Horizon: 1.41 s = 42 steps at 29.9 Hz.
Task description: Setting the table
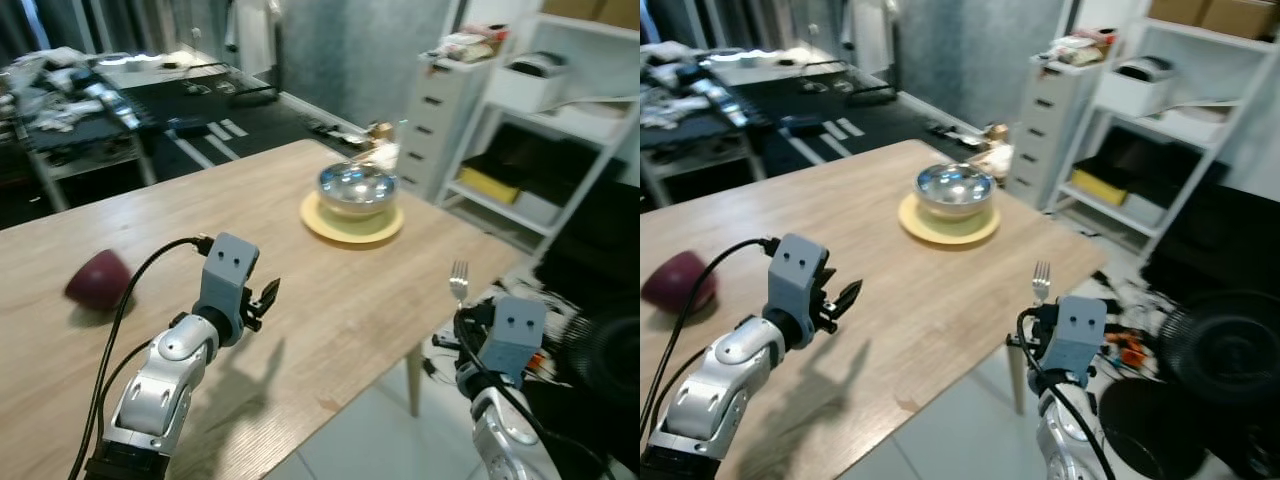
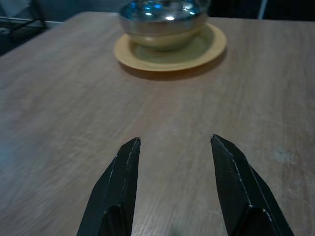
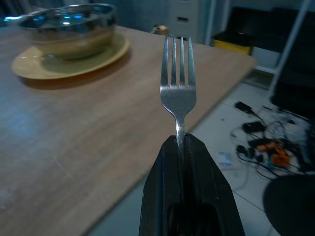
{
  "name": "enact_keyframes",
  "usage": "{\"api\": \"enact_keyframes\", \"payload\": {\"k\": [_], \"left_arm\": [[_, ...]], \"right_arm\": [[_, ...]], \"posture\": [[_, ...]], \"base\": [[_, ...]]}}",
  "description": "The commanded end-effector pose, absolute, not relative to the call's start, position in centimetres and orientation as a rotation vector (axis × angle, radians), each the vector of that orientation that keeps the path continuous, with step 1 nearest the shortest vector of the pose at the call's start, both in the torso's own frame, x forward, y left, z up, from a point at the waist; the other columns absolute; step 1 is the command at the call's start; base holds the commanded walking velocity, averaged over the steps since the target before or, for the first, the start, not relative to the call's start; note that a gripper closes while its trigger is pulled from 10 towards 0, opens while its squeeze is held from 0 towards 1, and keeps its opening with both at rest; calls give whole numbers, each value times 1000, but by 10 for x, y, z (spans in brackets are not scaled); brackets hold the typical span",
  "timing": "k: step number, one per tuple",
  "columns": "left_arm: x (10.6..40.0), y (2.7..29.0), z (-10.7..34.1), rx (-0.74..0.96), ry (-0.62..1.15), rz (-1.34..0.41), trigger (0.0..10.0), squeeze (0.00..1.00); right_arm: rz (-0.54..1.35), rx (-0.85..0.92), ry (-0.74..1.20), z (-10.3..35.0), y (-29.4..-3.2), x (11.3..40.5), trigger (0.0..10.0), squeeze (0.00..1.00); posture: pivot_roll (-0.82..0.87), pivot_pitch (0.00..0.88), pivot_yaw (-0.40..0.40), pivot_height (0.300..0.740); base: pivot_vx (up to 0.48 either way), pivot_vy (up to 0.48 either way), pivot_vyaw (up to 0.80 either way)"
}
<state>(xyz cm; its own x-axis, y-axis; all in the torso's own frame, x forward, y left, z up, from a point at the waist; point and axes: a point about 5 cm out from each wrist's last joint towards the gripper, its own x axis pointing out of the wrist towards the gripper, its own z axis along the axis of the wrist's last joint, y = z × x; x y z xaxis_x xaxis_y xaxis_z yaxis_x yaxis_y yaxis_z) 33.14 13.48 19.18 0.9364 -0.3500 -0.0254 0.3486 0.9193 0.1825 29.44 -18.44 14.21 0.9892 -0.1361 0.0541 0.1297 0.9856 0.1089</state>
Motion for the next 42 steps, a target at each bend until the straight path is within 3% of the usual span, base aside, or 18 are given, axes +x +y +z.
{"api": "enact_keyframes", "payload": {"k": [1,5,6,9,10,30,42], "left_arm": [[330,137,187,211,12,-350,10000,0],[327,135,184,209,11,-391,10000,0],[325,135,185,207,-11,-411,10000,278],[323,134,185,214,-15,-432,10000,255],[321,133,186,232,-29,-453,10000,0],[330,115,200,106,-89,-531,10000,0],[334,112,202,76,-93,-527,10000,0]], "right_arm": [[-141,105,-50,138,-185,293,10000,0],[-139,102,-49,138,-184,293,10000,0],[-137,101,-48,137,-184,293,10000,0],[-136,100,-48,137,-183,293,10000,0],[-135,100,-47,137,-183,293,10000,0],[-121,81,-88,142,-174,299,10000,0],[-114,53,-101,144,-175,297,10000,0]], "posture": [[68,69,63,740],[70,70,65,740],[70,70,65,740],[70,70,65,740],[72,69,67,740],[65,47,122,740],[46,36,104,740]], "base": [[0,0,-800],[0,0,-800],[0,0,-800],[0,0,-800],[0,0,-800],[0,0,-800],[0,0,-800]]}}
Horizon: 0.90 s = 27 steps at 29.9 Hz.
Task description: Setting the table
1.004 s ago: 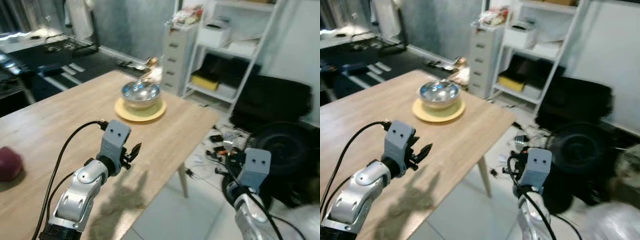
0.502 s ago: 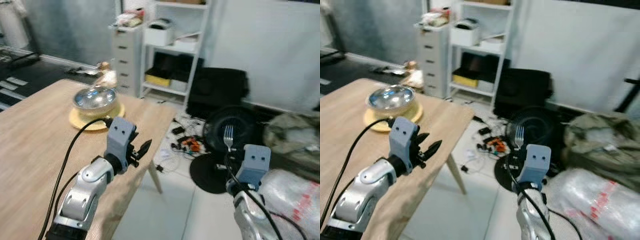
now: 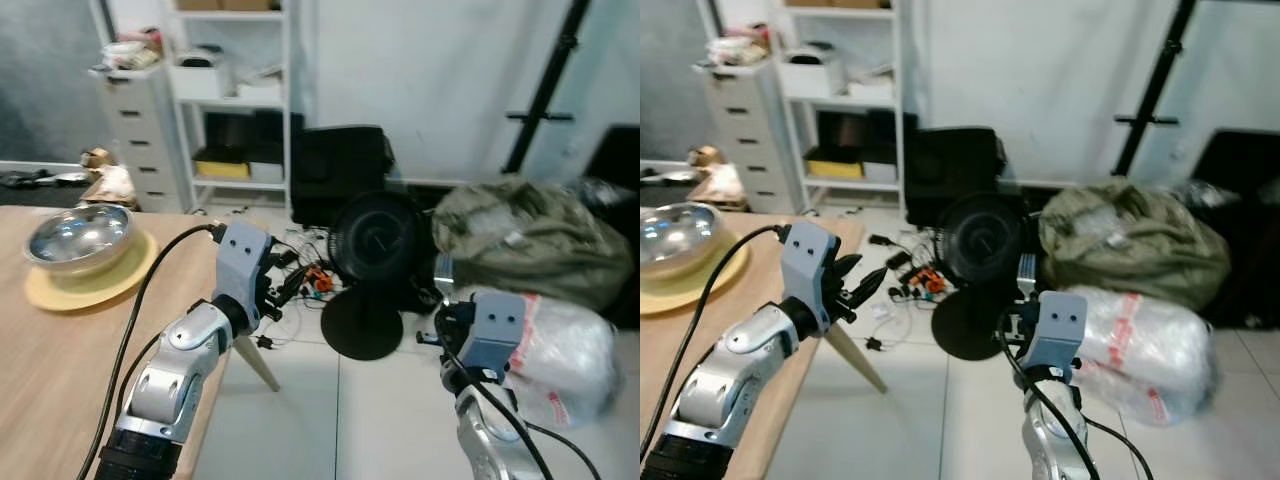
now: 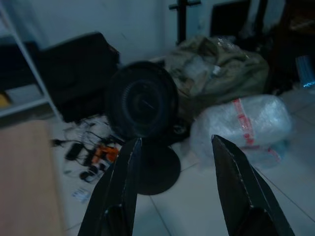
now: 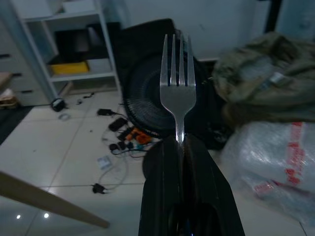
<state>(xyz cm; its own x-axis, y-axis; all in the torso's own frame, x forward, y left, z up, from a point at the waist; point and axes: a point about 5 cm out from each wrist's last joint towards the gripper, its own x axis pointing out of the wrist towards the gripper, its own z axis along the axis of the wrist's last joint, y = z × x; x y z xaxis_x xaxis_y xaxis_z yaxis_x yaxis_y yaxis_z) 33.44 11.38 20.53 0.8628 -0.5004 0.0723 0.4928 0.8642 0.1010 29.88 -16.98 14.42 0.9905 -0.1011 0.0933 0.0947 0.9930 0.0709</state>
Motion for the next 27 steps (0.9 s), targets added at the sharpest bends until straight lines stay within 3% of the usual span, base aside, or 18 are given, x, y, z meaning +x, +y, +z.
{"api": "enact_keyframes", "payload": {"k": [1,27], "left_arm": [[334,111,202,70,-93,-525,10000,0],[333,108,200,-7,-97,-512,10000,0]], "right_arm": [[-111,45,-104,145,-175,297,10000,0],[-89,9,-115,150,-176,298,10000,0]], "posture": [[46,36,104,740],[36,38,83,740]], "base": [[0,0,-800],[0,0,-800]]}}
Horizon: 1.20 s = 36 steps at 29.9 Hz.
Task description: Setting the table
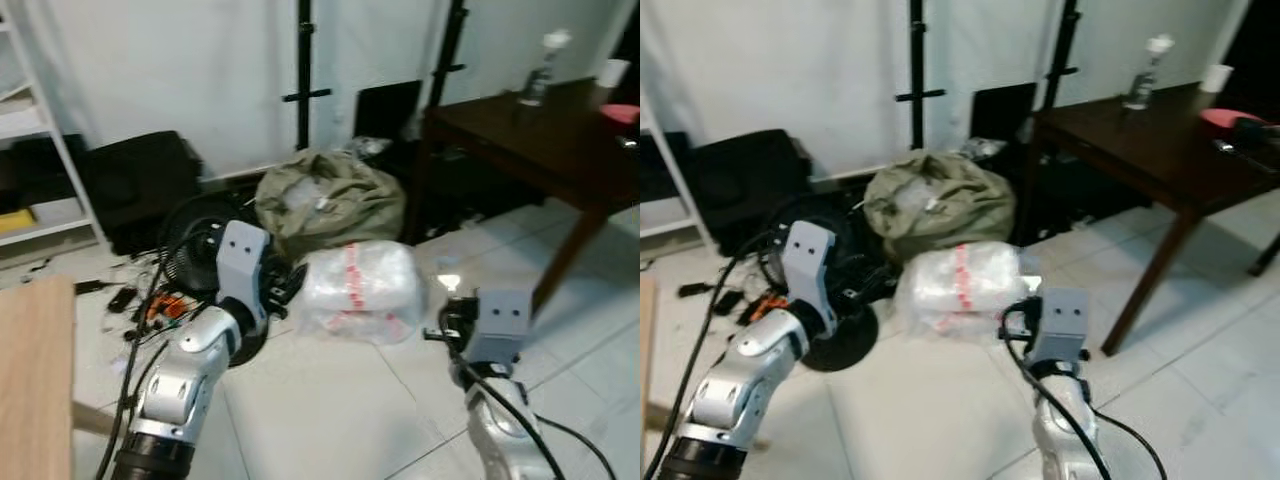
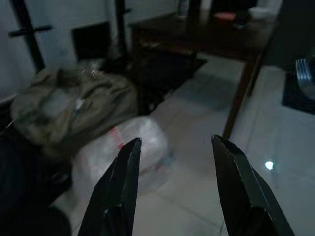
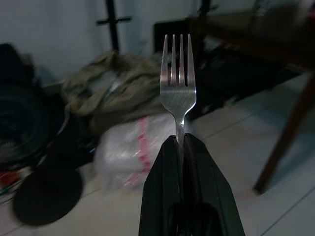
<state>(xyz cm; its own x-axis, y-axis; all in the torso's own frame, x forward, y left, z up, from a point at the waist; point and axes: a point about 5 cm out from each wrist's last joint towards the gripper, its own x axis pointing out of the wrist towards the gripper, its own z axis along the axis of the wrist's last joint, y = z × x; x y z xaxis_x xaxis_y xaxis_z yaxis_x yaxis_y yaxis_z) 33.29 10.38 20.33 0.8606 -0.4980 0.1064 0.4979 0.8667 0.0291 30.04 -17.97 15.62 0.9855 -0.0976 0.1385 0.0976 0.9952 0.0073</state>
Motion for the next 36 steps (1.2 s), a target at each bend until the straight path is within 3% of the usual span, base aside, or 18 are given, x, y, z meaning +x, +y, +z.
{"api": "enact_keyframes", "payload": {"k": [1,36], "left_arm": [[332,108,200,-7,-98,-513,10000,0],[332,106,204,-6,-116,-524,10000,0]], "right_arm": [[-88,9,-115,150,-176,298,10000,0],[-95,15,-107,148,-176,297,10000,0]], "posture": [[36,41,81,740],[34,49,85,740]], "base": [[0,0,-800],[0,0,-800]]}}
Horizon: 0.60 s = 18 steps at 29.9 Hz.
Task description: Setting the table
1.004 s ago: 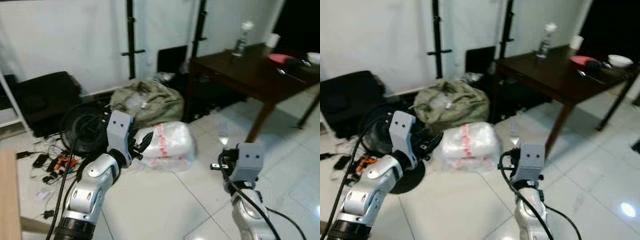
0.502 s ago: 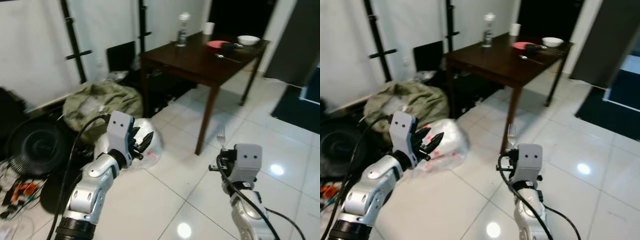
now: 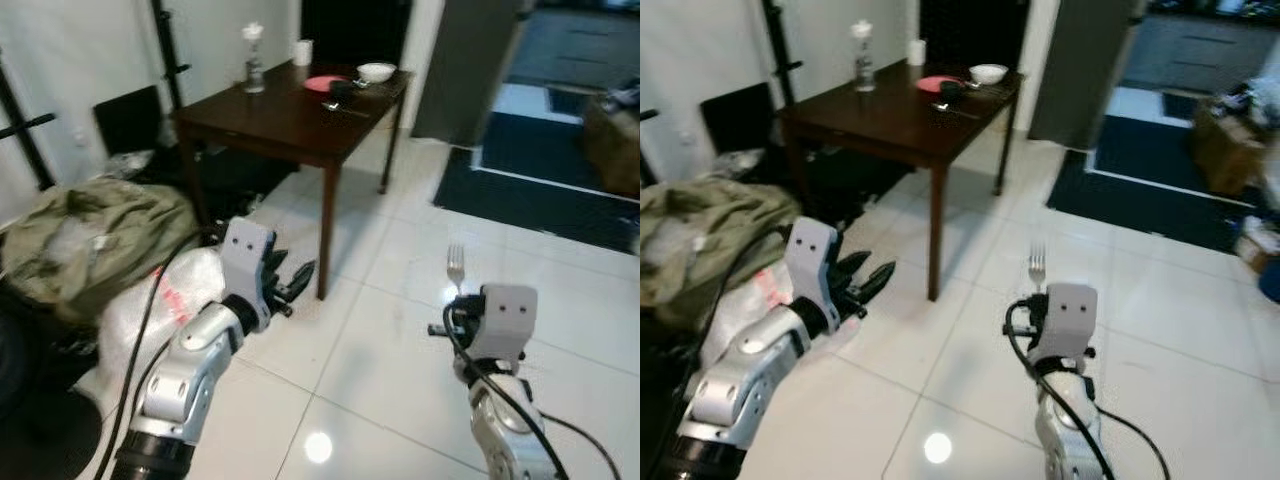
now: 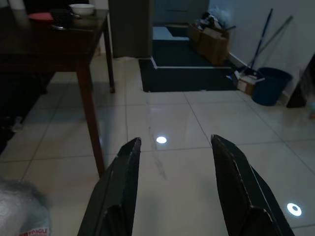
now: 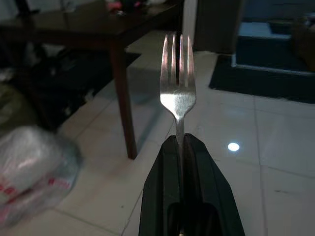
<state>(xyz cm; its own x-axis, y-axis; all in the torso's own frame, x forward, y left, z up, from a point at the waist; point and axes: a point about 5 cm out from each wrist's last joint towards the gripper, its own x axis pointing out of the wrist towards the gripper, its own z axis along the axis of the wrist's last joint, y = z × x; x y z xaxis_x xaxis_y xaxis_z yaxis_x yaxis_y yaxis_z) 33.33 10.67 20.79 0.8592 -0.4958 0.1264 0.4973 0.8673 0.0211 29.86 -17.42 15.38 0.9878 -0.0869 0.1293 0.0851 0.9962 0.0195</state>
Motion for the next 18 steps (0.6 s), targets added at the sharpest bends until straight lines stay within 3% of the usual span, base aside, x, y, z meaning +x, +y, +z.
{"api": "enact_keyframes", "payload": {"k": [1,10,14,18], "left_arm": [[332,106,204,-8,-116,-523,10000,0],[332,105,206,-8,-139,-531,10000,0],[333,105,207,-1,-150,-526,10000,0],[334,104,207,6,-154,-525,10000,0]], "right_arm": [[-95,15,-107,148,-176,297,10000,0],[-94,14,-108,149,-176,297,10000,0],[-94,14,-110,149,-176,297,10000,0],[-92,12,-113,149,-175,298,10000,0]], "posture": [[32,51,84,740],[33,51,83,740],[32,50,83,740],[32,50,83,740]], "base": [[0,0,-800],[0,0,-800],[373,0,-794],[480,0,0]]}}
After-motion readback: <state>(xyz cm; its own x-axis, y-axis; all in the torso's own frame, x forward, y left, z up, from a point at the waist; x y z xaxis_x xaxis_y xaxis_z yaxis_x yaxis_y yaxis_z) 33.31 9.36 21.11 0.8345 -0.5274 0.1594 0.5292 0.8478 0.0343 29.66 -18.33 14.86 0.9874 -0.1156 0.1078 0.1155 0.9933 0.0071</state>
